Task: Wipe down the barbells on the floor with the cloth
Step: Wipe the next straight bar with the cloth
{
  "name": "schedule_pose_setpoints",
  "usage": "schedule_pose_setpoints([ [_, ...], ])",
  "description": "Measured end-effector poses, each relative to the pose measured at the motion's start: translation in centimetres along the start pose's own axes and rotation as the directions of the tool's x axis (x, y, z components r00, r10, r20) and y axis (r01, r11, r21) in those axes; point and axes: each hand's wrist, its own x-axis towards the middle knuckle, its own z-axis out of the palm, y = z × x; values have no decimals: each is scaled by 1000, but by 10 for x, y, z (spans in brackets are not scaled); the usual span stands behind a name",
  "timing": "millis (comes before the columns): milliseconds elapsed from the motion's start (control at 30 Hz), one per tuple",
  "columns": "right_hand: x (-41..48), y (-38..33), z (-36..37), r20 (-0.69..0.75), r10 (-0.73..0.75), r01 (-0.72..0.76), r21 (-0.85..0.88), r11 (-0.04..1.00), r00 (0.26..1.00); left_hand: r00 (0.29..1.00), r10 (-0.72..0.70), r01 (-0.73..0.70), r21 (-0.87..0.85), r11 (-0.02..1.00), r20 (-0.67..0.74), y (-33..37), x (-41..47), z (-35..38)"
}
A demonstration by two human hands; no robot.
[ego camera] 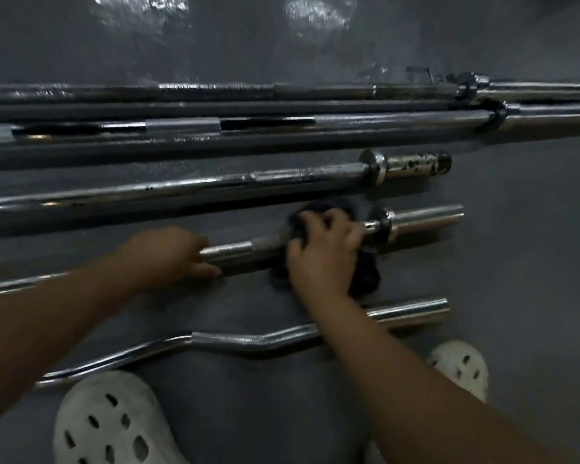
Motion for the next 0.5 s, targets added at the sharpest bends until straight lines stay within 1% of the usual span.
schedule_pose_setpoints([
  [33,-6,-11,0,95,-154,151,45,988,983,988,-18,32,87,996,-156,6,-12,9],
  [67,-3,-8,-4,172,-296,287,77,955,940,968,-13,38,97,995,-250,11,-21,16],
  [100,6,8,-11,186,-380,374,72,925,906,975,-17,36,87,996,-221,14,-20,20],
  [133,18,32,-15,155,-394,393,36,919,906,992,-21,22,12,1000,-121,13,-14,16],
  [167,29,57,-16,59,-305,305,1,952,951,999,-34,37,-97,995,38,8,-4,6],
  [200,33,72,-15,-33,-125,126,22,992,992,985,-26,55,-169,984,172,3,5,-3],
  [233,30,74,-13,-92,82,-76,65,995,992,977,-8,50,-191,980,214,2,10,-7],
  [267,20,61,-6,-100,235,-226,94,970,967,984,-19,45,-147,988,177,3,8,-6],
  [300,9,42,3,-78,272,-265,92,960,959,998,-51,52,-39,998,36,6,0,-1],
  [333,0,28,3,-30,204,-201,84,976,979,989,-62,71,68,995,-131,12,-11,8],
  [367,-3,26,0,45,50,-54,96,994,998,974,-46,67,86,994,-223,18,-21,13],
  [400,1,35,-10,138,-116,104,92,990,984,978,-36,52,75,996,-203,20,-20,14],
  [433,11,52,-24,197,-242,237,53,970,950,994,-27,28,10,1000,-106,18,-14,8],
  [467,24,73,-35,222,-284,291,-2,957,933,999,-22,27,-98,995,45,12,-4,0],
  [500,38,91,-41,161,-203,212,-39,977,966,980,-10,44,-169,985,200,5,6,-10],
])
